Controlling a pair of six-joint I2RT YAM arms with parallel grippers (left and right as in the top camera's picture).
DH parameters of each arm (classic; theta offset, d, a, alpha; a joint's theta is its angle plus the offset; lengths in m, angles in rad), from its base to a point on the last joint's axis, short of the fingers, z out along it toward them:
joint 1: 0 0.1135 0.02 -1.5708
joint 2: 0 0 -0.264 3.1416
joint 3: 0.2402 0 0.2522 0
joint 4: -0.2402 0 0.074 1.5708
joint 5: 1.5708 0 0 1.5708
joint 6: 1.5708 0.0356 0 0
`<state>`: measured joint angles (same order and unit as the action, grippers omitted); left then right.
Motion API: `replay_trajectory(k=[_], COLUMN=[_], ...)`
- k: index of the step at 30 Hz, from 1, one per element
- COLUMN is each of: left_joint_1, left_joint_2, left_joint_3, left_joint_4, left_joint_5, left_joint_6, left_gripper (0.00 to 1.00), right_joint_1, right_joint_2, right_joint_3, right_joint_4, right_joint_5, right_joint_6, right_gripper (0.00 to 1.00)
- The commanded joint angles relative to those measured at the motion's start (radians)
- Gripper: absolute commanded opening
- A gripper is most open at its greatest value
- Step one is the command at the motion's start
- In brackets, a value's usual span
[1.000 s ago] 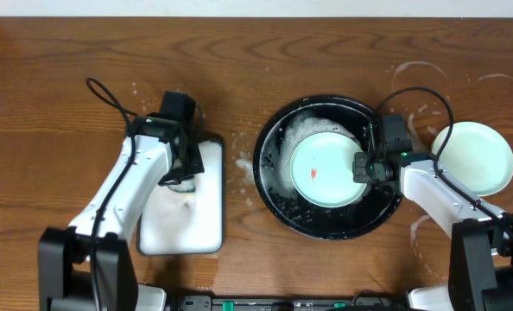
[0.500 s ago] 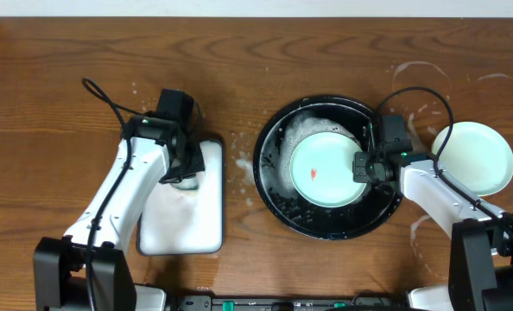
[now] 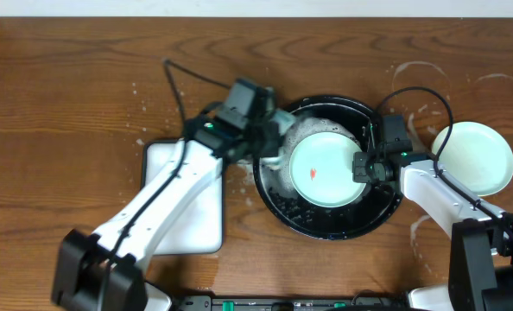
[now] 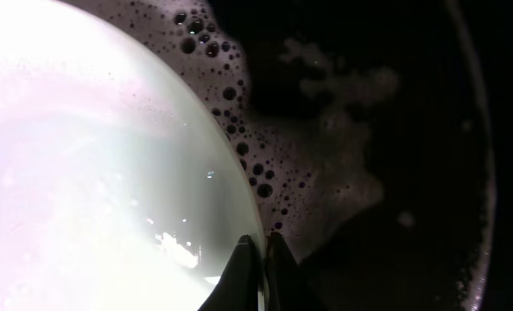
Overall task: Clean dirty plates on tray and stack at the side
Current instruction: 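Scrub the last pale green plate with the sponge in the left gripper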
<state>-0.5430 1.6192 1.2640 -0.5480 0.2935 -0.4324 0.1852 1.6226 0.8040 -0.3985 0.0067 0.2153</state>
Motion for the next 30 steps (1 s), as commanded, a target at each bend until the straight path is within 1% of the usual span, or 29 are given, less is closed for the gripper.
replay_trajectory(k=[1,2,3,5,10,13,15,17,18,23,25,27,29,30], left_joint_1=[-0.043,-0.052,-0.077,-0.106,-0.162,-0.18,-0.182,-0.182,-0.182,-0.18,-0.18,-0.18,-0.182,-0.182], left_joint_2=[0.129,0.157,0.219,0.274,0.377,0.432,0.459,0.474,0.475,0.472,0.472,0.472,0.472,0.472], left_joint_3=[0.013,0.013,0.013,0.013,0.013,0.013,0.013,0.013,0.013,0.055,0.079,0.097,0.109,0.109], left_joint_4=[0.084,0.117,0.195,0.257,0.294,0.29,0.256,0.19,0.152,-0.017,-0.045,-0.052,-0.043,-0.025], left_joint_5=[0.131,0.16,0.214,0.23,0.224,0.18,0.103,-0.054,-0.154,-0.52,-0.554,-0.554,-0.539,-0.505], left_joint_6=[-0.119,-0.139,-0.185,-0.232,-0.274,-0.276,-0.276,-0.267,-0.251,-0.188,-0.153,-0.14,-0.141,-0.142], left_gripper=[0.08,0.08,0.07,0.08,0.07,0.07,0.07,0.07,0.08,0.08,0.08,0.07,0.07,0.07], right_joint_1=[0.006,0.006,0.006,0.006,0.006,0.006,0.006,0.006,0.006,0.006,0.006,0.006,0.006,0.006], right_joint_2=[0.017,0.017,0.017,0.017,0.017,0.017,0.017,0.017,0.017,0.017,0.017,0.017,0.017,0.017], right_joint_3=[0.005,0.005,0.005,0.005,0.005,0.005,0.005,0.005,0.005,0.005,0.005,0.005,0.005,0.005], right_joint_4=[0.003,0.003,0.003,0.003,0.003,0.003,0.003,0.002,0.001,-0.002,-0.002,-0.002,-0.003,-0.005], right_joint_5=[-0.037,-0.037,-0.037,-0.038,-0.039,-0.039,-0.042,-0.042,-0.042,-0.042,-0.042,-0.042,-0.042,-0.042], right_joint_6=[-0.038,-0.038,-0.037,-0.037,-0.037,-0.037,-0.037,-0.037,-0.037,-0.037,-0.037,-0.037,-0.037,-0.037], right_gripper=[0.01,0.01,0.01,0.01,0.01,0.01,0.01,0.01,0.01,0.01,0.01,0.01,0.01,0.01])
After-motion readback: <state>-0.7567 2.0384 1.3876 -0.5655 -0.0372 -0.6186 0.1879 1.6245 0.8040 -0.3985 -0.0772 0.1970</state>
